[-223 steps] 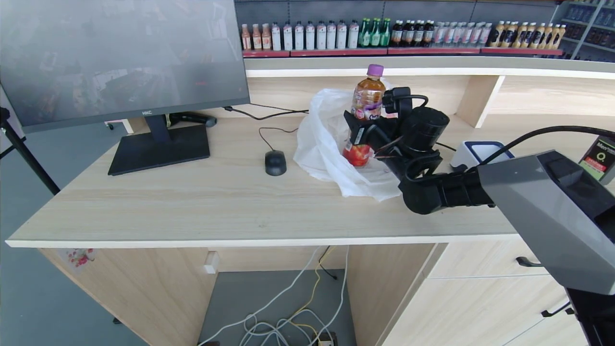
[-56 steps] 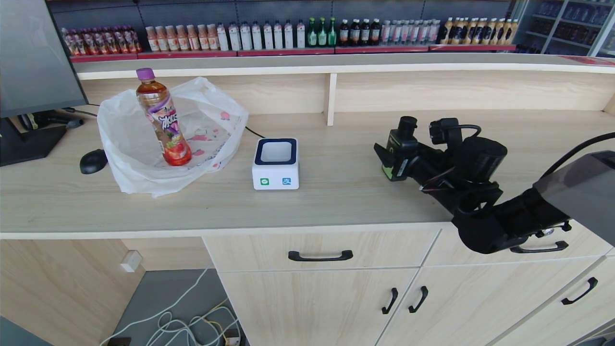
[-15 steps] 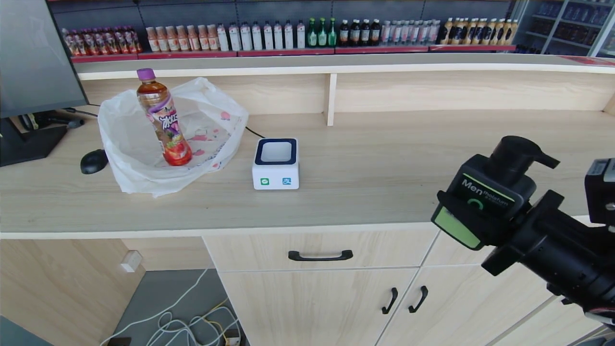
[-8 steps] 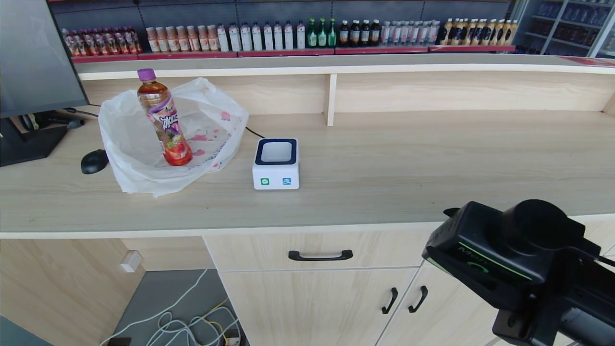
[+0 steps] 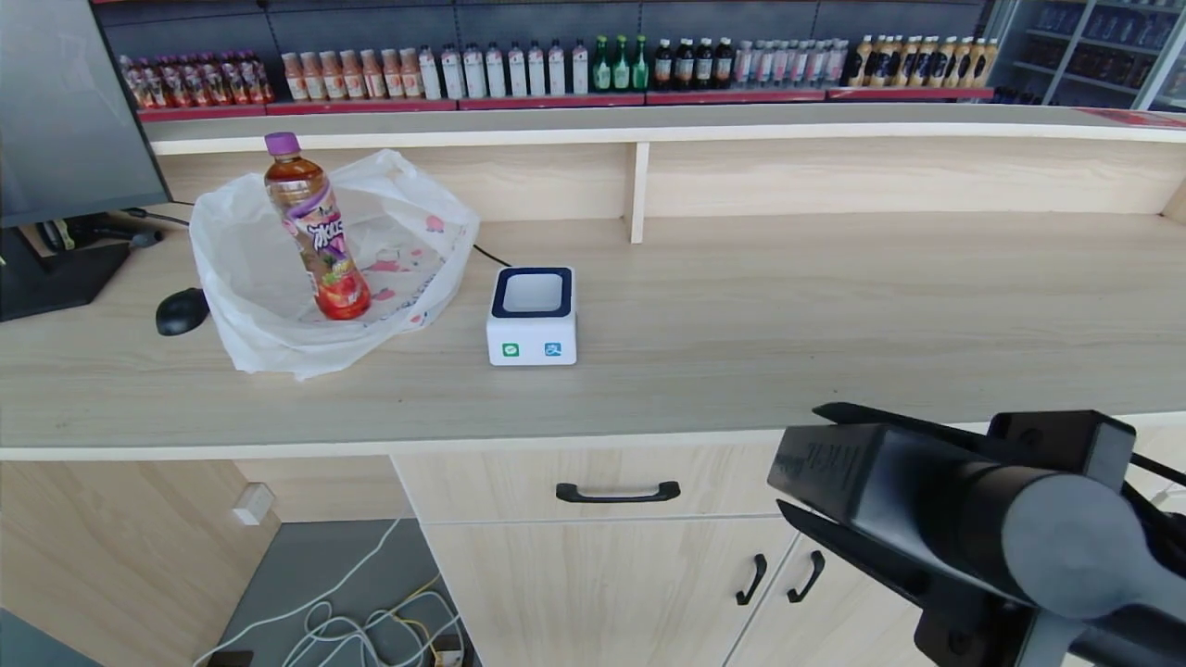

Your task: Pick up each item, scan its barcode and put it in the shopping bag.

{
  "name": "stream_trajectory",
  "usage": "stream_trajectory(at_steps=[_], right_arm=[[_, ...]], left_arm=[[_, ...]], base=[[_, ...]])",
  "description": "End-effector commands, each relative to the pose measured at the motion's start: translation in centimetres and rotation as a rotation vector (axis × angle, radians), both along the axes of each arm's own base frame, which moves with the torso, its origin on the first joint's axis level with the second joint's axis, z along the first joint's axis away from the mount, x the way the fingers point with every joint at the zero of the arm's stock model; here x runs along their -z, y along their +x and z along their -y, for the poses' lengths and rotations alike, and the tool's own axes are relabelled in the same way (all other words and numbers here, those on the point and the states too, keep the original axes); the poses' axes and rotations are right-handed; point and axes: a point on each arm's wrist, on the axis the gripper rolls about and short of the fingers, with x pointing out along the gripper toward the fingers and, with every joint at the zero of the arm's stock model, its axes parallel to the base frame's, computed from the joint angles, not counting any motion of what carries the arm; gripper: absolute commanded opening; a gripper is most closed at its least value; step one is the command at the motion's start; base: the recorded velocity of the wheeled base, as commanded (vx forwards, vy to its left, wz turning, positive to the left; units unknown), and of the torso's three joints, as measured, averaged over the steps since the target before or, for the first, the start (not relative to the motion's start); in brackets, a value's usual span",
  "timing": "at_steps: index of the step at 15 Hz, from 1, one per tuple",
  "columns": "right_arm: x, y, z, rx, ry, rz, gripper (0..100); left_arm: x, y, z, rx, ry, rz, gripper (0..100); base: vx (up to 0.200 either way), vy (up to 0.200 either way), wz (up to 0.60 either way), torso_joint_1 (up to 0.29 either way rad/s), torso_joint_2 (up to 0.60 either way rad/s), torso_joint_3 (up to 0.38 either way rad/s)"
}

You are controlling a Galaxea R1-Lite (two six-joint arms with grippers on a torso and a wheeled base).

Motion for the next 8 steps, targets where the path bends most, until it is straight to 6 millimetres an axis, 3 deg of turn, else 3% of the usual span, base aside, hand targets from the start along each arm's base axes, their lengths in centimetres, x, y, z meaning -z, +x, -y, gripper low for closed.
stream_trajectory(at_steps=[1, 3, 5, 8], right_arm=[[-0.2, 1.0, -1.9, -0.016, -0.027, 0.068, 0], [-1.3, 2.5, -2.5, 0.071, -0.028, 0.277, 0], [-1.1, 2.7, -3.1, 0.097, -0.033, 0.399, 0], [-0.5, 1.3, -3.9, 0.078, -0.09, 0.529, 0]], left_arm=[[0.0, 0.0, 0.0, 0.0, -0.001, 0.0, 100], [0.0, 0.0, 0.0, 0.0, -0.001, 0.0, 100], [0.0, 0.0, 0.0, 0.0, -0.001, 0.0, 100], [0.0, 0.0, 0.0, 0.0, -0.001, 0.0, 100]], base=[[0.0, 0.0, 0.0, 0.0, 0.0, 0.0], [0.0, 0.0, 0.0, 0.0, 0.0, 0.0], [0.0, 0.0, 0.0, 0.0, 0.0, 0.0], [0.0, 0.0, 0.0, 0.0, 0.0, 0.0]])
